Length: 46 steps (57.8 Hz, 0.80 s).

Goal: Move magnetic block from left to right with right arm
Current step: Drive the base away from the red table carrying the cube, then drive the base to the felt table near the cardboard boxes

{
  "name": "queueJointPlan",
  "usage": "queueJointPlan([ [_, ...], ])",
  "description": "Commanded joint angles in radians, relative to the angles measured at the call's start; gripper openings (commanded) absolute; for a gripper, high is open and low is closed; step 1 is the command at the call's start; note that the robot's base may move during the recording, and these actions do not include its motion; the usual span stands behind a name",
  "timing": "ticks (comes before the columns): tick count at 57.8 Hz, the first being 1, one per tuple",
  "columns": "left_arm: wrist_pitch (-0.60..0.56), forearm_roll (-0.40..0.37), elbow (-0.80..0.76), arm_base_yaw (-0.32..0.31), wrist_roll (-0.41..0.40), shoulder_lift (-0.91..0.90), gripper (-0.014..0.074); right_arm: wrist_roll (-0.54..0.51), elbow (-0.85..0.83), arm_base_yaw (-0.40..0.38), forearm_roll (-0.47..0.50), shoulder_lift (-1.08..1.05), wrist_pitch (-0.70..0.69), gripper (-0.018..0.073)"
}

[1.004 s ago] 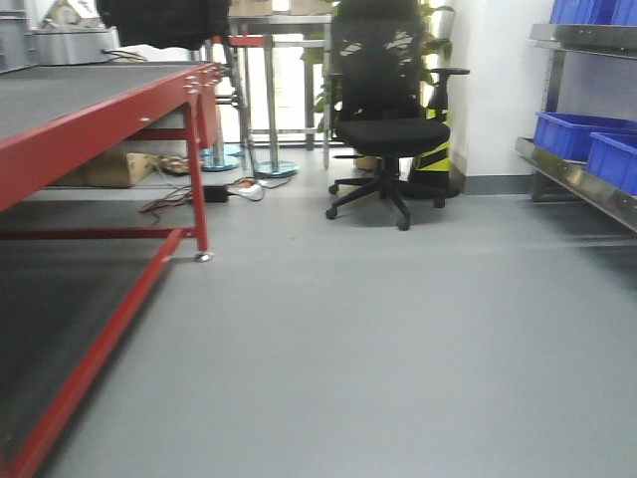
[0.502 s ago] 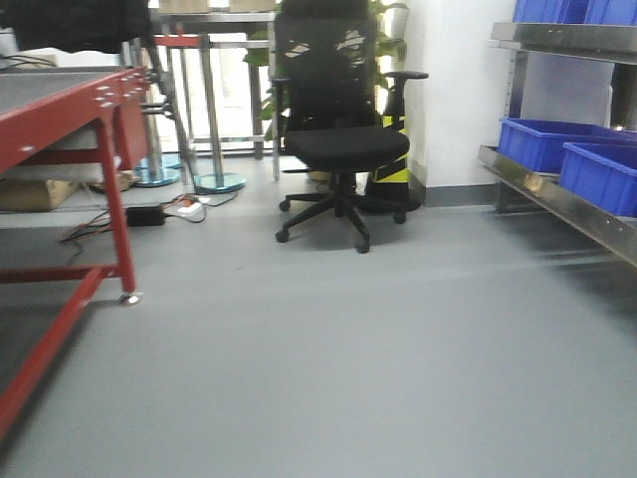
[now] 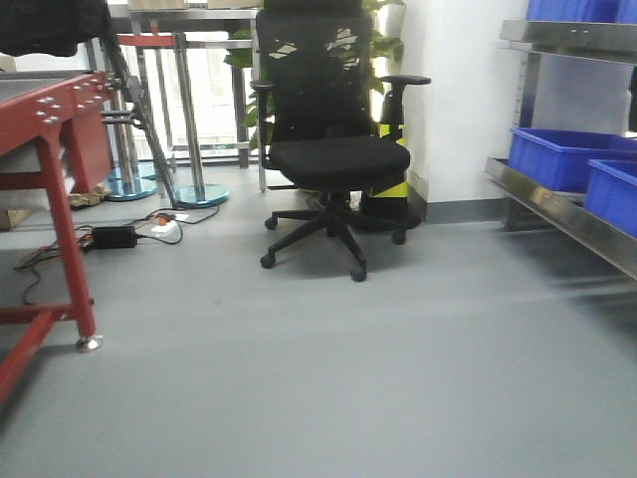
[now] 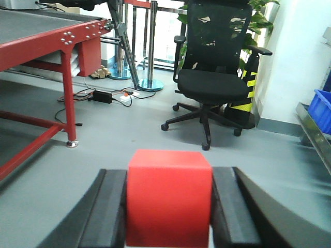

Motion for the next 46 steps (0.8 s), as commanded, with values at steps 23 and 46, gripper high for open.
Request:
queueJointPlan([
  [23, -0.09, -0.005, 0.008, -0.001, -0.007, -0.013, -0.0126, -0.008, -0.024, -0.005, -0.019, 0.004, -0.091, 0.0194],
  [46, -0.09, -0.005, 0.008, -0.001, -0.007, -0.011, -0.0126, -0.008, -0.024, -0.005, -0.019, 0.004, -0.091, 0.0194],
])
